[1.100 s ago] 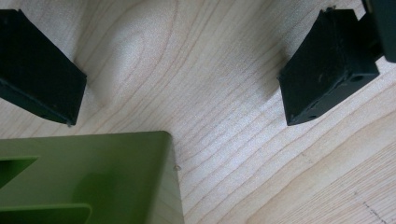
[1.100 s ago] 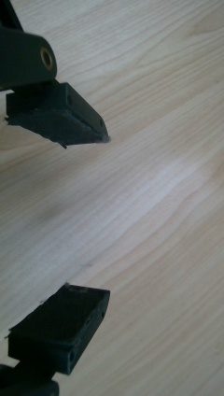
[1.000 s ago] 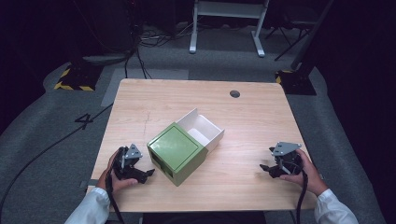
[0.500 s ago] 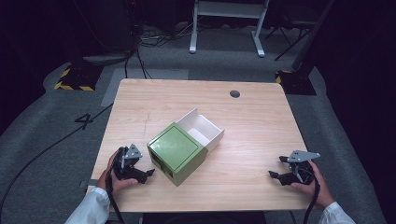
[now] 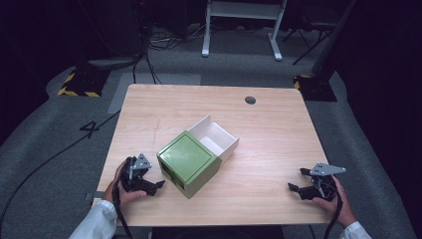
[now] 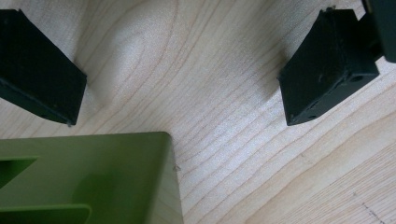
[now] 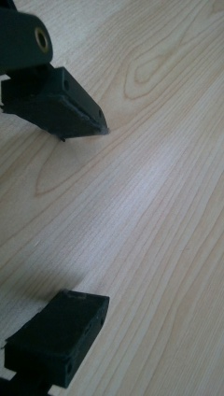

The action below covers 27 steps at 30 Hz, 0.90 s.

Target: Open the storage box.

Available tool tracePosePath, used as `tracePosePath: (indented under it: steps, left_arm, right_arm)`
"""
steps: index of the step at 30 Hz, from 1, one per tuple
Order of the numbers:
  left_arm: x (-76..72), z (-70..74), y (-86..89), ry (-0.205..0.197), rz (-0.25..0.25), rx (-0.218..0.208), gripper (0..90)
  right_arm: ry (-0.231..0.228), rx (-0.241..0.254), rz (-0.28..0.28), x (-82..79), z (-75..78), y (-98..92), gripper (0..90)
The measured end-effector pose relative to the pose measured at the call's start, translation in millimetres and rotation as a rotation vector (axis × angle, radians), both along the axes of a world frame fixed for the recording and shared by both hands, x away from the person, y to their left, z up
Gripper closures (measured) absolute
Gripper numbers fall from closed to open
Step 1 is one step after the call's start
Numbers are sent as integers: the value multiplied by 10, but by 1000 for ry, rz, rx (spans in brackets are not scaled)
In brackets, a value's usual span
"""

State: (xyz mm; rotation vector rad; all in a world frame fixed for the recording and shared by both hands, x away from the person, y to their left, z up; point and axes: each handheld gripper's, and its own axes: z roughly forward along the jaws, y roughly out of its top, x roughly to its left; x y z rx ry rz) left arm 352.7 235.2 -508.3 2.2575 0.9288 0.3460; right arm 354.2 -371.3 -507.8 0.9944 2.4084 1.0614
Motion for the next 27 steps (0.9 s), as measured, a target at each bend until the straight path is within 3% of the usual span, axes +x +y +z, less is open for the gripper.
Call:
tracePosePath:
  steps: [27]
  left_arm:
    - [-6,-1,11,3,-3,-2,6]
  right_arm:
    - [-1,0,-1,-1,0,1,152]
